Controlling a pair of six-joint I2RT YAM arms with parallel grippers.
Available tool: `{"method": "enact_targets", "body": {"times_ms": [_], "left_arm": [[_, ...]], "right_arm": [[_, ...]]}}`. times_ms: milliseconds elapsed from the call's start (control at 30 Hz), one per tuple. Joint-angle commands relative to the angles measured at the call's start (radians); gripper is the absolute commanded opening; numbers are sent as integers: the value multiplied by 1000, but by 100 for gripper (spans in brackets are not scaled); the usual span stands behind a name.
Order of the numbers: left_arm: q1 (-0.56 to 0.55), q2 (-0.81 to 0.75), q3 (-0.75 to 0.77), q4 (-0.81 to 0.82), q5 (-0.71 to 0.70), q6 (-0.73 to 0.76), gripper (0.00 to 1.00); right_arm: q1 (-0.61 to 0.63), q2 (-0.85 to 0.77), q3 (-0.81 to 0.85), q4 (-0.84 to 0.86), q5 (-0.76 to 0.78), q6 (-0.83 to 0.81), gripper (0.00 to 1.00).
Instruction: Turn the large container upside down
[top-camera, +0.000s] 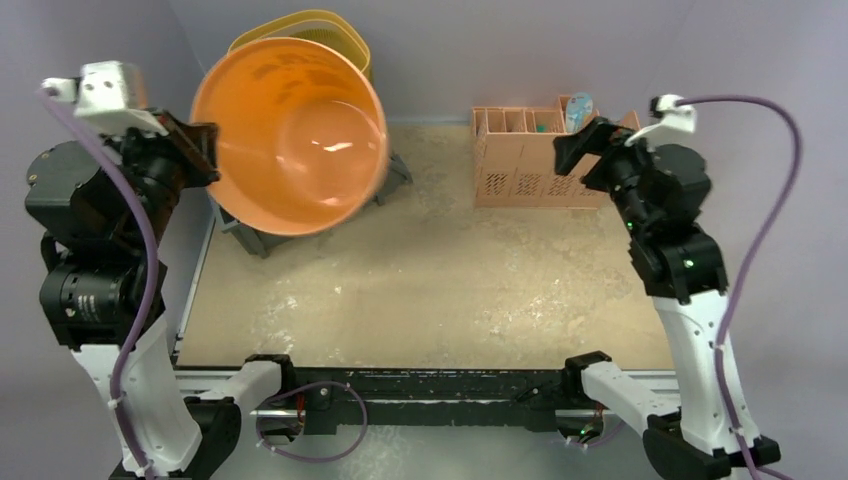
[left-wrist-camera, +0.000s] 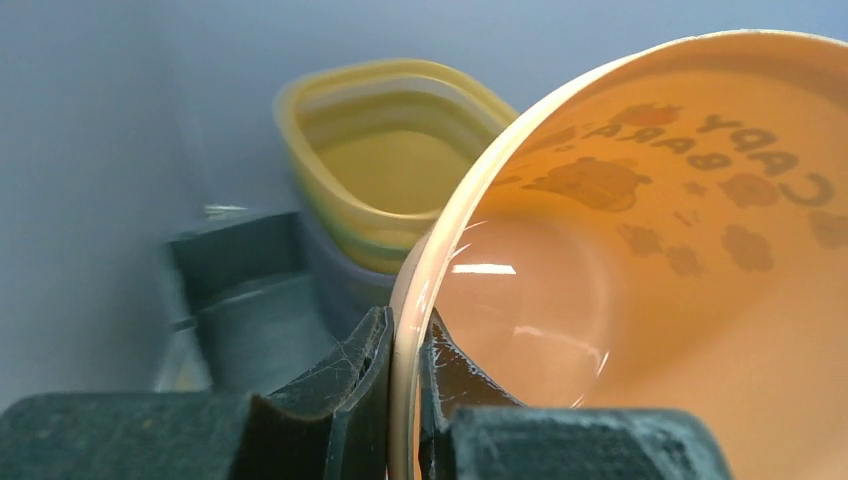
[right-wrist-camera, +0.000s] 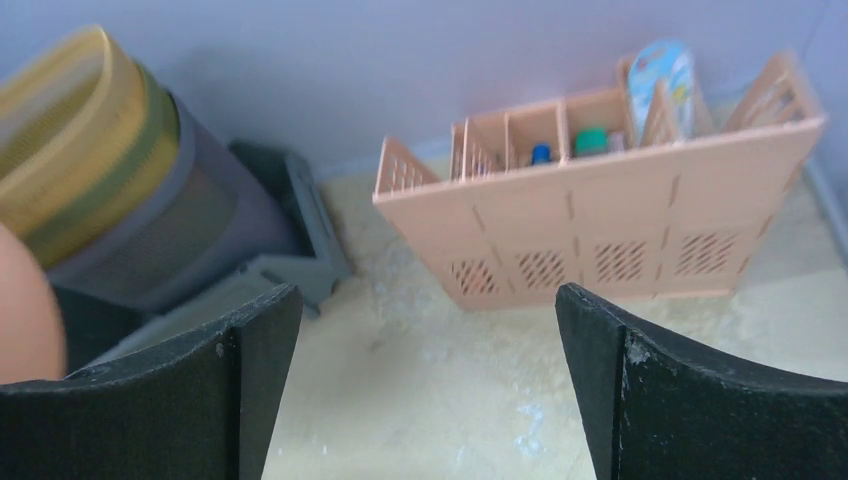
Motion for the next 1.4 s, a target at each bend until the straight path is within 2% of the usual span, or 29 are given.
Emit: {"method": "enact_targets", "body": {"times_ms": [0,133,267,367,433,500,600,700,900,1033,1300,1333,1367], "left_arm": [[-16,6,-78,192,491,-40,0],[-16,-5,-220,329,647,-136,0],[-29,-24,-434,434,641,-200,0],[-55,-47,-622,636,692,-363,0],[-109,-53,-672,637,615,-341,0],[-189,-25,-660,572,538,-280,0],[-370,30,-644,508,418,-224,0],[-559,73,-657,471,207,-182,0],[-750,195,-703,522,69,-180,0],[-821,272,-702,561,-23,-180,0],[-829,366,-667,569,-148,-152,0],[-829,383,-647,557,-151,-144,8],[-829,402,-623,538,-157,-141,30]], "right_arm": [[-3,-43,212,-93,191,-121,100],[-3,-109,266,-60,271,-212,100],[-3,-177,245,-17,304,-230,100],[-3,-200,191,8,296,-213,100],[-3,-177,181,-35,278,-168,100],[-2,-142,184,-77,261,-139,100],[-4,-102,184,-95,222,-111,100],[-3,-88,179,-76,213,-102,100],[-3,-80,155,-51,207,-97,100],[-3,-74,134,-50,219,-95,100],[-3,-100,66,-39,200,-75,100],[-3,-103,60,-38,200,-74,100],[-3,-105,56,-38,199,-72,100]]}}
